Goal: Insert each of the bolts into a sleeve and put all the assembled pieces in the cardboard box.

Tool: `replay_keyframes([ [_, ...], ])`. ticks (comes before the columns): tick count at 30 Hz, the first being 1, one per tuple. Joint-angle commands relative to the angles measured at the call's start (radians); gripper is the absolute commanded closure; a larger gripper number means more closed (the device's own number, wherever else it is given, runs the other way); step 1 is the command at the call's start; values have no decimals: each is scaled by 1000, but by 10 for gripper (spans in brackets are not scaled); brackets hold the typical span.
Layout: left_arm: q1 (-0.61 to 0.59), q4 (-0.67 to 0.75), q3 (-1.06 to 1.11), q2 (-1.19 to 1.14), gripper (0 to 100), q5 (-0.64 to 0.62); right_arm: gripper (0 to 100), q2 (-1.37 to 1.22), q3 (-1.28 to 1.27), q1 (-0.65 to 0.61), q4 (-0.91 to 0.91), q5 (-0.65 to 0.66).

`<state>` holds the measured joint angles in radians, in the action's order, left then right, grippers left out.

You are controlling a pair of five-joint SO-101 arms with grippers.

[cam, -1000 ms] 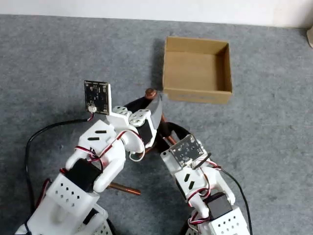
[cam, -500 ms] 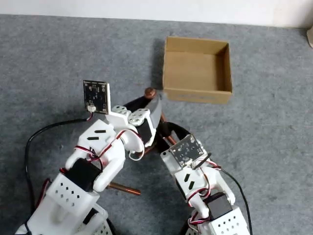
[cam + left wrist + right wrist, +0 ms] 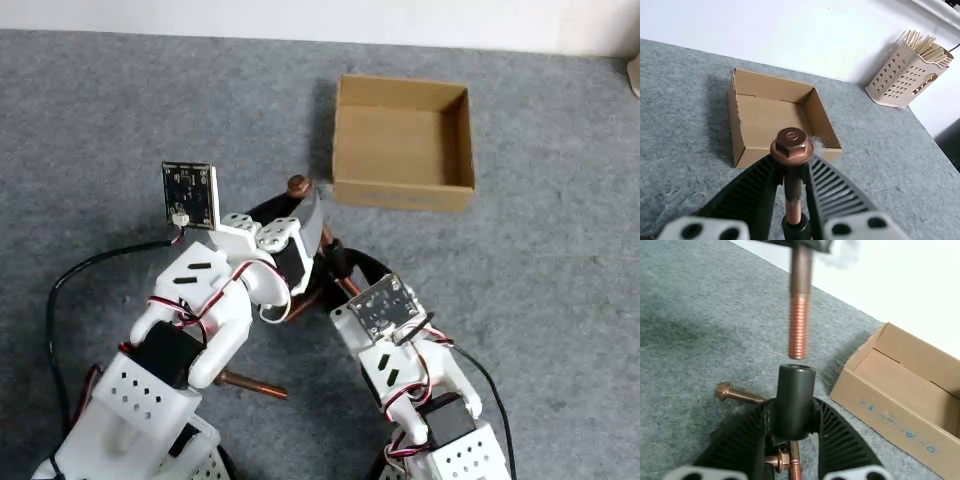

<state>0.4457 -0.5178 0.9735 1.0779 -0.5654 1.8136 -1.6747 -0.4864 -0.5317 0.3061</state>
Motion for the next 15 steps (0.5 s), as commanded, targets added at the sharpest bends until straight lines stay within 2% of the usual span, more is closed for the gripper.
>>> replay_keyframes([
  [1, 12, 21, -10, 1, 996, -3, 995, 22, -107, 12, 28, -8],
  [15, 22, 25, 38, -1, 996, -9, 995, 22, -105, 7, 35, -9],
])
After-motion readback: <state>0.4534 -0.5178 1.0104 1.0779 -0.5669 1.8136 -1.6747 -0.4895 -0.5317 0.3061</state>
